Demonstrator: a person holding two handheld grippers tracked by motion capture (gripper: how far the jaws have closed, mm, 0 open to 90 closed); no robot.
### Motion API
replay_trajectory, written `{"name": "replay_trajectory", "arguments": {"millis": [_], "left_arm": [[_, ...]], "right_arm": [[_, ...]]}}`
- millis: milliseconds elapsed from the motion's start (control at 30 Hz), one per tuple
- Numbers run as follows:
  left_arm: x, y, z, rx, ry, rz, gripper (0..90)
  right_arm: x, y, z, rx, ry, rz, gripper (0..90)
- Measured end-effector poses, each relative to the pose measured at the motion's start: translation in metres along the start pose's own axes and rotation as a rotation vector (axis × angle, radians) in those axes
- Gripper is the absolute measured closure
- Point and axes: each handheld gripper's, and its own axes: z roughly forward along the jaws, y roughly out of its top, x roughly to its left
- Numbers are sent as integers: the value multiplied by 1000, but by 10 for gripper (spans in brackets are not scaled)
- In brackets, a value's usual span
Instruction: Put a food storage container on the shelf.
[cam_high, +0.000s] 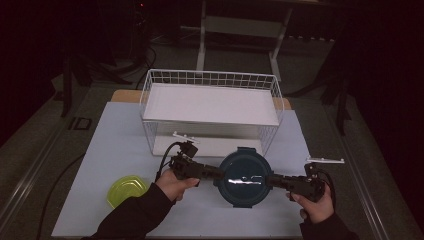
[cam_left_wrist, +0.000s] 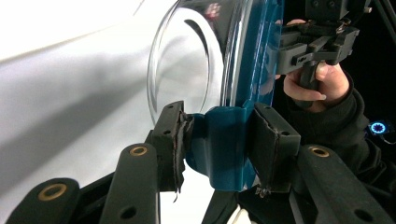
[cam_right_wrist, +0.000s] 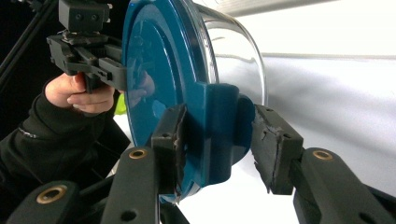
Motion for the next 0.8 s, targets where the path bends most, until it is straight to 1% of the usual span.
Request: {"name": "replay_trajectory", "arguments": {"millis": [100,267,400,433,467,533,567,600,667,800], "left_arm": [[-2,5,-9,-18,1,1,577],[-5,15,-24,-44,6,17,579],[-5,24,-34,-63,18,18,579],[-5,24,-34,-63,18,18,579],[-5,28,-40,-72,22,19,579],[-6,34,-47,-85,27,25,579],[-6,34,-47,-85,27,25,579],[-7,39,-54,-97,35,28,579],[-8,45,-61,-110,41,36,578],[-10,58,-75,-126,58,49,578]], "right_arm": [[6,9,2,-5,7,-12,562],[15,25,6,-16,10,-43,562],[20,38,11,-10,16,-49,562],[21,41,13,-11,17,-52,562],[22,45,14,-10,18,-56,562],[25,54,17,-14,21,-64,562],[27,59,18,-15,20,-71,562],[30,63,19,-19,21,-73,562],[33,73,22,-24,23,-91,562],[40,92,27,-32,33,-107,562]]}}
